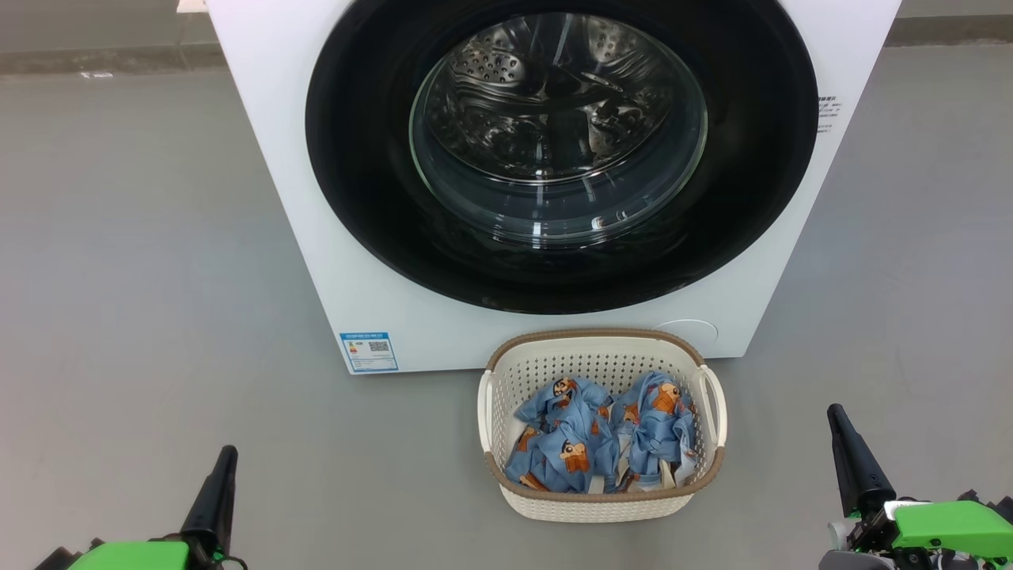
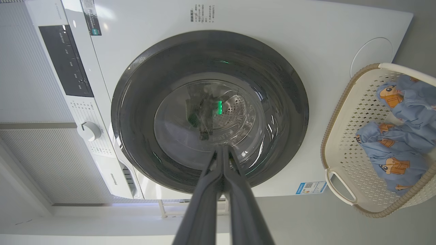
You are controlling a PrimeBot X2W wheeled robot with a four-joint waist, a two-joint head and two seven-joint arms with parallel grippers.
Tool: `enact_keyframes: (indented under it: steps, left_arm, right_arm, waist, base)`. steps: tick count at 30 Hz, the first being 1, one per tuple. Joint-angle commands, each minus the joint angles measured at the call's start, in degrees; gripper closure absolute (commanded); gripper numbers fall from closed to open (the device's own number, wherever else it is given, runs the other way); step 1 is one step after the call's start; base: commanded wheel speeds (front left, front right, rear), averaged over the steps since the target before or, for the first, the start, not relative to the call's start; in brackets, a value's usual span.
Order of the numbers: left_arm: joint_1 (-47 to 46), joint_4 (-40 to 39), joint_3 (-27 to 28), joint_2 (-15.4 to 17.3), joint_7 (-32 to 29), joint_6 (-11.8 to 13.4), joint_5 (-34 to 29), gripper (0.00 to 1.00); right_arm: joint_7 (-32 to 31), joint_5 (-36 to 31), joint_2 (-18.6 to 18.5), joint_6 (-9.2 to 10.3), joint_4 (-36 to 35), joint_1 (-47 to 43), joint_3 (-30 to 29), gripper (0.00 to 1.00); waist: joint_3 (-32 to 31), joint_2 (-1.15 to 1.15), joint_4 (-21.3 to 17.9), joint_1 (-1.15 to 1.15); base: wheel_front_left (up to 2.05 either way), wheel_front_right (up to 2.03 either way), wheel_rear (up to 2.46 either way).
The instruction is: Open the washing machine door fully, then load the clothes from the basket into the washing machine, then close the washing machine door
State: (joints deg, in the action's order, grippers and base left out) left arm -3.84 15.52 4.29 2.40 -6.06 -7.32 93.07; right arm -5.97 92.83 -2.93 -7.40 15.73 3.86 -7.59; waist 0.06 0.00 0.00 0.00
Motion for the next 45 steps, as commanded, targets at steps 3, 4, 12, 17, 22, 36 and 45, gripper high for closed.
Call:
enact_keyframes:
  steps: [3,4,12,17,22,36,45]
  left_arm:
    - [-2.64,-1.23,1.98,0.72,-0.21,-0.17,-0.69,1.0]
    - [-2.64,-1.23,1.98,0.72,-0.21,-0.17,-0.69,1.0]
    - [-2.64,-1.23,2.01,0.7,-0.23,-0.17,-0.72,1.0]
    - [-2.65,-1.23,2.02,0.69,-0.25,-0.17,-0.73,1.0]
    - [-2.65,-1.23,2.03,0.68,-0.26,-0.17,-0.74,1.0]
    - [0.32,0.61,-0.01,-0.23,0.03,0.01,0.01,0.0]
    - [1.62,1.29,-0.39,-0.8,0.86,0.01,-0.45,0.0]
  right_arm:
    - [-0.34,-0.5,-0.16,-0.09,-1.45,2.63,1.26,1.0]
    - [-0.35,-0.5,-0.15,-0.09,-1.45,2.63,1.26,1.0]
    - [-0.36,-0.52,-0.14,-0.09,-1.45,2.63,1.24,1.0]
    - [-0.37,-0.53,-0.13,-0.09,-1.44,2.63,1.23,1.0]
    - [-0.38,-0.54,-0.12,-0.09,-1.44,2.63,1.22,1.0]
    - [0.01,0.01,0.13,0.0,0.67,-0.28,-0.12,0.0]
    - [0.73,-0.22,0.49,0.0,1.98,-1.21,0.37,0.0]
  waist:
    - [0.0,0.0,0.0,0.0]
    - [0.0,0.0,0.0,0.0]
    - [0.0,0.0,0.0,0.0]
    - [0.0,0.0,0.0,0.0]
    - [0.0,0.0,0.0,0.0]
    - [0.0,0.0,0.0,0.0]
    - [-0.03,0.0,0.05,0.1]
  base:
    - [0.0,0.0,0.0]
    - [0.0,0.0,0.0]
    - [0.0,0.0,0.0]
    - [0.0,0.0,0.0]
    - [0.0,0.0,0.0]
    - [0.0,0.0,0.0]
    - [0.0,0.0,0.0]
